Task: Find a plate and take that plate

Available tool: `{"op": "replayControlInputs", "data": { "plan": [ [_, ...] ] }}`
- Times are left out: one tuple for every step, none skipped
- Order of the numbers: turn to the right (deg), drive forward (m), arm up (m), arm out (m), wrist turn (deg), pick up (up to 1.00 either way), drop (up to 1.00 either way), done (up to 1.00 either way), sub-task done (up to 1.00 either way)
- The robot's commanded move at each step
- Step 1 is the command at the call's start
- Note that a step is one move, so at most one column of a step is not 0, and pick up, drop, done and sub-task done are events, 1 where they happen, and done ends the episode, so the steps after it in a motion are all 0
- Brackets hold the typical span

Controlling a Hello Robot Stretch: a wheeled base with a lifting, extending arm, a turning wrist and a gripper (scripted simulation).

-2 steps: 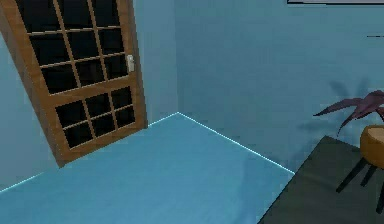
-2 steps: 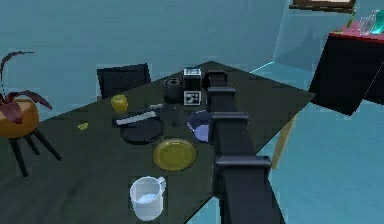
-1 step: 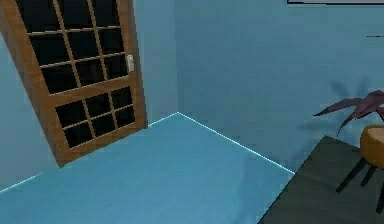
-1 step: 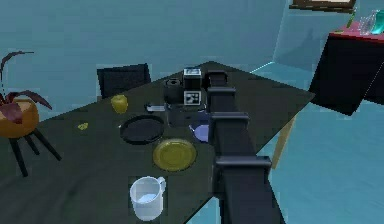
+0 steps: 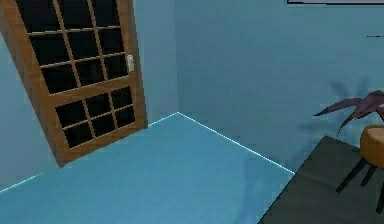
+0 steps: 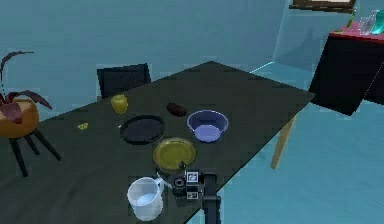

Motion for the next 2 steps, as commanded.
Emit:
{"op": "replayControlInputs", "data": {
  "plan": [
    [0.0, 0.00, 0.00, 0.00, 0.0, 1.00, 0.00, 0.00, 0.00],
    [0.0, 0.00, 0.10, 0.00, 0.0, 0.00, 0.00, 0.00, 0.00]
  ]
}}
